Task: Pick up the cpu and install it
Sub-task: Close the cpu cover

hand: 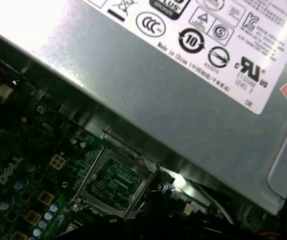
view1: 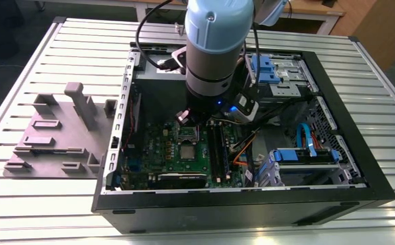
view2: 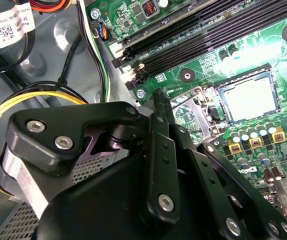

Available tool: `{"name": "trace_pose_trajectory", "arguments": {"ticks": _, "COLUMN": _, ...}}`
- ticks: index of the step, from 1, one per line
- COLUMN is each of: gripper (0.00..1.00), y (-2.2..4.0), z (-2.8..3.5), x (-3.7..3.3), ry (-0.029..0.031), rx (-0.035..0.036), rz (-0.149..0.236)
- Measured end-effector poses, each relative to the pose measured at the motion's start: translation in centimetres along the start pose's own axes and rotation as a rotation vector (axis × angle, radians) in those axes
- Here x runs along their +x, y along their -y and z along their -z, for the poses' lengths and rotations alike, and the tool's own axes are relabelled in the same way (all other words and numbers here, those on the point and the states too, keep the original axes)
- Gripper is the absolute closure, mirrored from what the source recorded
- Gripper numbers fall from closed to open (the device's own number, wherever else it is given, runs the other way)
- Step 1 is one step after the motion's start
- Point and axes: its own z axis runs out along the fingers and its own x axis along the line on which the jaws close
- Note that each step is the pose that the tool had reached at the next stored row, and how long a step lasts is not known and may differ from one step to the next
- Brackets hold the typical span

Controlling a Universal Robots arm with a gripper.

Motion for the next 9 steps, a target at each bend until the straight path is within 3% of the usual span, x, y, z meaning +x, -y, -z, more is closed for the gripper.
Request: {"name": "trace_pose_trajectory", "arguments": {"ticks": 9, "gripper": 0.9, "y": 0.05, "z": -0.19, "x": -0.02, "ry": 0.0005, "rx": -0.0004, "rz": 0.0}}
